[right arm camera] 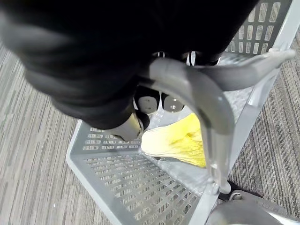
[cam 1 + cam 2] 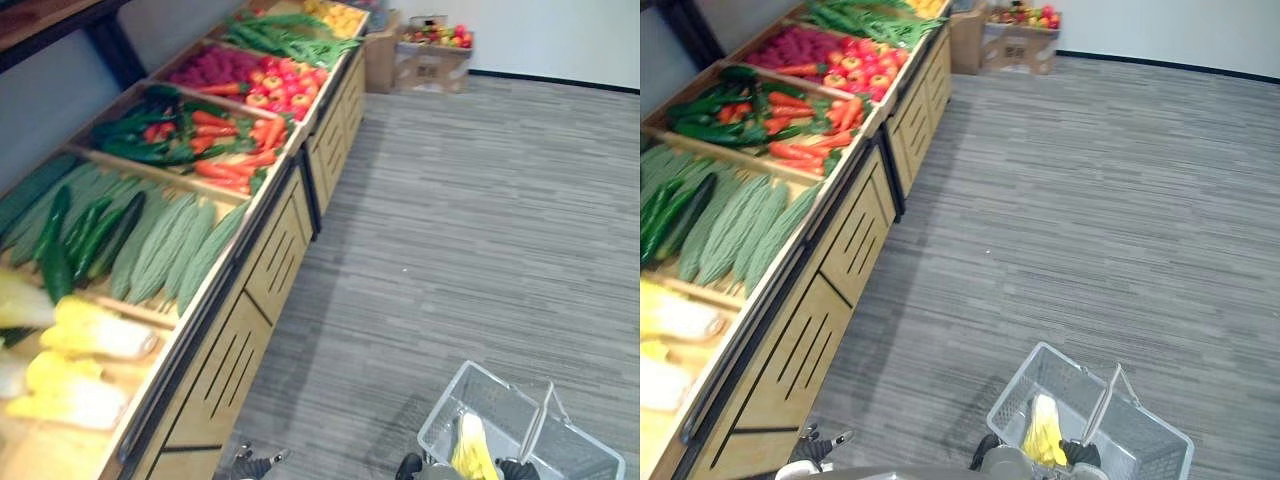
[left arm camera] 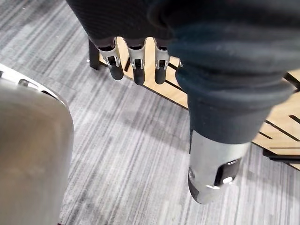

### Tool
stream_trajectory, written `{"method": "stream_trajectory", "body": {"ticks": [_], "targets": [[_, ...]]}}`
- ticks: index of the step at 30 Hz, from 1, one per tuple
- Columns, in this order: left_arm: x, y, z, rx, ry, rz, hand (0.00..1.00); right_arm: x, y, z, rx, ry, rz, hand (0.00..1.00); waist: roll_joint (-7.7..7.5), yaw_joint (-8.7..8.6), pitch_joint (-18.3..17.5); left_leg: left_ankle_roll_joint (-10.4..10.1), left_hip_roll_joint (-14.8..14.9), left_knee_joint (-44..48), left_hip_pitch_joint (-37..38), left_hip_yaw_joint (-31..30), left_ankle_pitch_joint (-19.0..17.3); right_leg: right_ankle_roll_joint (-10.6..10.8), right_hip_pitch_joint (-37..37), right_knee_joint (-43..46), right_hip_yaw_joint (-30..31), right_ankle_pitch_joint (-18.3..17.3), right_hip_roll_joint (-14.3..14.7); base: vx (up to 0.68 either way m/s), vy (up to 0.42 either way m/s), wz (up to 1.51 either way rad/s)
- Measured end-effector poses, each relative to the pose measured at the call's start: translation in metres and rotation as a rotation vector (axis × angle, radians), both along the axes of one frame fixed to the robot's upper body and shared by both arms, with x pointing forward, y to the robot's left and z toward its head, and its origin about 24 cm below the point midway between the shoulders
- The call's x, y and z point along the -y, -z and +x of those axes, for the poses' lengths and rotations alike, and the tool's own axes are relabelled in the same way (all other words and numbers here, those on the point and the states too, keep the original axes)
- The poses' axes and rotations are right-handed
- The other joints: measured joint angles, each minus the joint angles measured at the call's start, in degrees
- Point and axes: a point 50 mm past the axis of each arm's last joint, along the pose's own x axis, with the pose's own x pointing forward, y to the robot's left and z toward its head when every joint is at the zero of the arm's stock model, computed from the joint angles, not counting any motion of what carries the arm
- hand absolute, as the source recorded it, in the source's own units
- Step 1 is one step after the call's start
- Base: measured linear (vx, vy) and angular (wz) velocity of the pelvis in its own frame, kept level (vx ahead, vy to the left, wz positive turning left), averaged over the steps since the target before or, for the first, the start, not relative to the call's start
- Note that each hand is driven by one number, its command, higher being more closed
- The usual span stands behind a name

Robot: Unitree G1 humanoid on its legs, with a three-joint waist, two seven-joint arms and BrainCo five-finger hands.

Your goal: Pick vegetable in the basket

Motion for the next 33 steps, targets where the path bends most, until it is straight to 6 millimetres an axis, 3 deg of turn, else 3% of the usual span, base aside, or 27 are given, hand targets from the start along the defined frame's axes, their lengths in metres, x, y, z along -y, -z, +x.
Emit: {"method": "stream_trajectory", "body": {"ticks": [1,2,5,7,8,9,12,17,21,24,27,29,31,33], "targets": [[-0.001,-0.001,0.001,0.013,-0.013,0.001,0.00,0.001,-0.002,0.006,0.012,-0.021,-0.007,1.00,-0.28,0.06,0.17,-0.75,-2.47,-1.05,-2.50,-8.38,-3.08,-0.41,-0.52,-0.09,2.28,0.43,-0.44,-0.05,0.004,-1.18],[-0.001,-0.002,0.003,0.023,-0.013,0.013,0.00,0.001,-0.003,0.010,0.022,-0.029,-0.009,1.00,-0.54,0.06,0.33,-1.27,-8.44,-6.63,-5.34,-22.79,-5.36,-0.15,-0.38,-0.99,5.37,1.32,-1.02,-0.04,0.054,-1.17],[0.001,-0.003,0.006,0.037,0.014,0.030,0.00,-0.003,-0.001,0.009,0.016,-0.040,-0.002,1.00,-0.38,0.44,0.29,-1.96,-16.42,-20.40,-7.23,-40.90,-6.35,1.01,0.04,-2.82,10.27,2.90,-0.86,-0.03,0.140,-0.95],[0.002,-0.004,0.007,0.044,0.024,0.030,0.00,-0.002,-0.001,0.008,0.014,-0.044,-0.004,1.00,0.50,0.74,0.42,-2.25,-17.35,-25.59,-8.43,-47.63,-4.37,2.21,-0.24,-4.07,12.05,3.69,0.20,-0.06,0.176,-0.67],[0.007,-0.003,0.008,0.047,0.034,0.018,0.00,0.002,-0.002,0.006,0.012,-0.041,-0.017,1.00,2.04,1.09,0.26,-2.66,-16.90,-27.03,-9.65,-51.54,-2.13,3.52,-0.27,-5.46,13.28,4.55,1.69,-0.02,0.250,-0.55],[0.004,-0.004,0.009,0.052,0.024,0.019,0.00,-0.004,0.000,0.002,0.012,-0.039,0.000,1.00,1.11,1.19,-0.28,-2.20,-18.41,-26.92,-10.35,-50.96,-3.10,5.63,0.87,-8.48,14.12,6.43,0.69,0.00,0.209,-0.36],[-0.004,-0.005,0.008,0.048,0.025,0.038,0.00,-0.006,0.001,-0.001,0.010,-0.032,0.006,1.00,-0.59,1.40,-0.16,-0.33,-21.36,-27.36,-9.98,-49.49,-3.65,6.86,0.90,-10.23,15.00,8.52,-2.03,0.03,0.210,-0.16],[-0.004,-0.005,0.009,0.037,0.081,0.047,0.00,-0.005,0.000,0.000,0.032,-0.010,0.007,1.00,-0.82,1.34,-0.37,1.31,-24.83,-29.69,-8.18,-49.80,-3.53,8.08,2.08,-11.09,14.80,9.32,-4.77,0.06,0.139,0.07],[-0.002,-0.003,0.006,0.022,0.094,0.040,0.00,-0.004,-0.001,0.003,0.042,0.006,0.010,1.00,-0.40,1.91,-0.55,1.67,-25.64,-30.36,-7.10,-50.03,-3.70,9.03,2.07,-9.63,14.80,8.48,-5.56,0.10,0.059,0.01],[-0.001,-0.003,0.007,0.013,0.139,0.043,0.00,-0.004,-0.002,0.005,0.064,0.040,0.023,1.00,-0.13,2.25,-0.40,2.70,-25.34,-30.35,-5.33,-49.45,-4.79,8.87,-1.37,0.45,15.46,4.47,-6.25,0.06,0.044,-0.15],[0.001,-0.002,0.004,0.005,0.154,0.041,0.00,-0.002,-0.004,0.010,0.090,0.057,0.021,1.00,0.15,2.79,0.71,3.21,-25.12,-30.35,-2.56,-47.15,-6.41,7.52,-8.75,18.48,16.40,3.11,-7.83,-0.01,0.089,-0.34],[-0.004,-0.002,-0.001,-0.011,0.152,0.051,0.00,-0.001,-0.005,0.009,0.097,0.070,0.015,1.00,-0.83,1.92,1.29,4.08,-26.42,-31.13,0.28,-47.18,-7.70,6.66,-12.55,28.97,14.77,2.36,-11.28,0.06,0.076,-0.07],[-0.005,-0.001,-0.005,-0.020,0.149,0.054,0.00,-0.003,-0.004,0.009,0.097,0.071,0.020,1.00,-1.16,1.42,1.26,4.14,-26.12,-31.27,1.10,-47.22,-8.22,5.54,-13.11,30.15,13.51,0.47,-11.31,0.12,0.038,-0.01],[-0.004,0.000,-0.006,-0.030,0.148,0.047,0.00,-0.006,-0.005,0.017,0.117,0.074,0.030,1.00,-0.33,1.05,1.74,3.78,-24.18,-31.07,0.47,-47.18,-8.29,5.65,-15.31,24.31,10.63,-0.41,-8.16,0.24,-0.029,0.02]]}}
